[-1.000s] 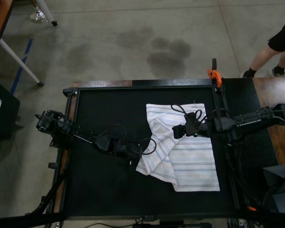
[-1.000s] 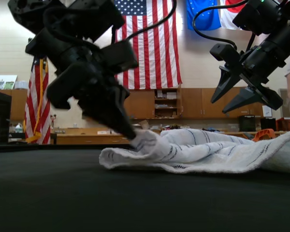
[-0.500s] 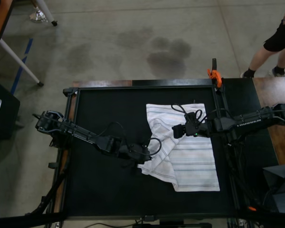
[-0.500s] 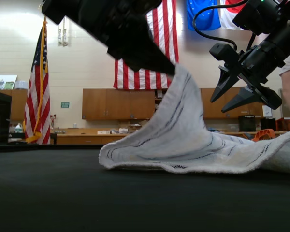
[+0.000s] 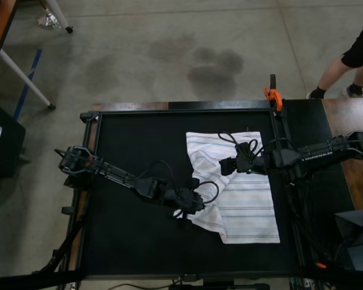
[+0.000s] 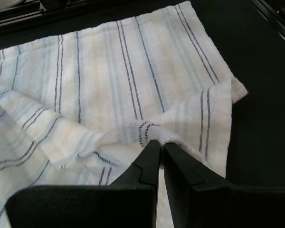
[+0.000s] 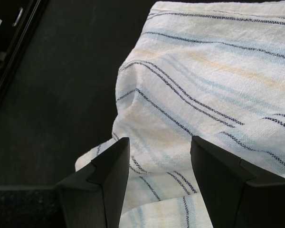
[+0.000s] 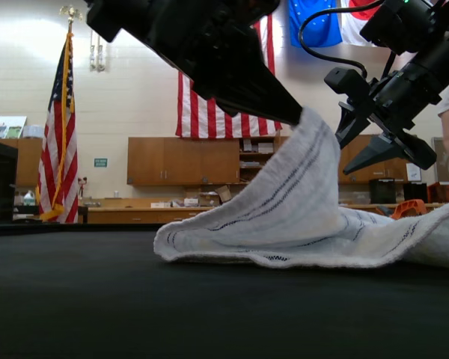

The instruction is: Fold the towel

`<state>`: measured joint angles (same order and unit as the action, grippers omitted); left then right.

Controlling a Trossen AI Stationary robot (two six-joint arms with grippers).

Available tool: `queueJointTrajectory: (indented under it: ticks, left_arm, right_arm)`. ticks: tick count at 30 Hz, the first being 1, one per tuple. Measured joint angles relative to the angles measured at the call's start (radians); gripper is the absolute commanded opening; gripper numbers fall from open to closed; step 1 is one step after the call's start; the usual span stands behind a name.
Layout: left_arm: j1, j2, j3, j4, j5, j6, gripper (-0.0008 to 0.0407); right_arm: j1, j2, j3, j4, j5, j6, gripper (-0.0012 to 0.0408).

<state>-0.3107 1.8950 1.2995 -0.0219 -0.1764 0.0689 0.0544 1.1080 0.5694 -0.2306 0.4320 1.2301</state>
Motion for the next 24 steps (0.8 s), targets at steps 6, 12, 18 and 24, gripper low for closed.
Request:
queueJointTrajectory:
  ticks: [6, 12, 18, 24]
  left_arm:
    - [-0.002, 0.032, 0.028, -0.003, 0.046, -0.003, 0.0000]
    - [-0.002, 0.030, 0.009, -0.008, 0.058, -0.007, 0.0066]
    - [-0.002, 0.025, 0.008, 0.001, 0.060, -0.028, 0.0215]
    - [-0.002, 0.010, 0.006, -0.059, 0.050, -0.048, 0.0343]
  right_arm:
    - [0.000, 0.000, 0.000, 0.000, 0.000, 0.000, 0.0168]
    - [0.000, 0.000, 0.000, 0.000, 0.000, 0.000, 0.0168]
    - [0.002, 0.000, 0.000, 0.000, -0.001, 0.007, 0.0168]
    - [0.040, 0.000, 0.000, 0.001, -0.001, 0.016, 0.0168]
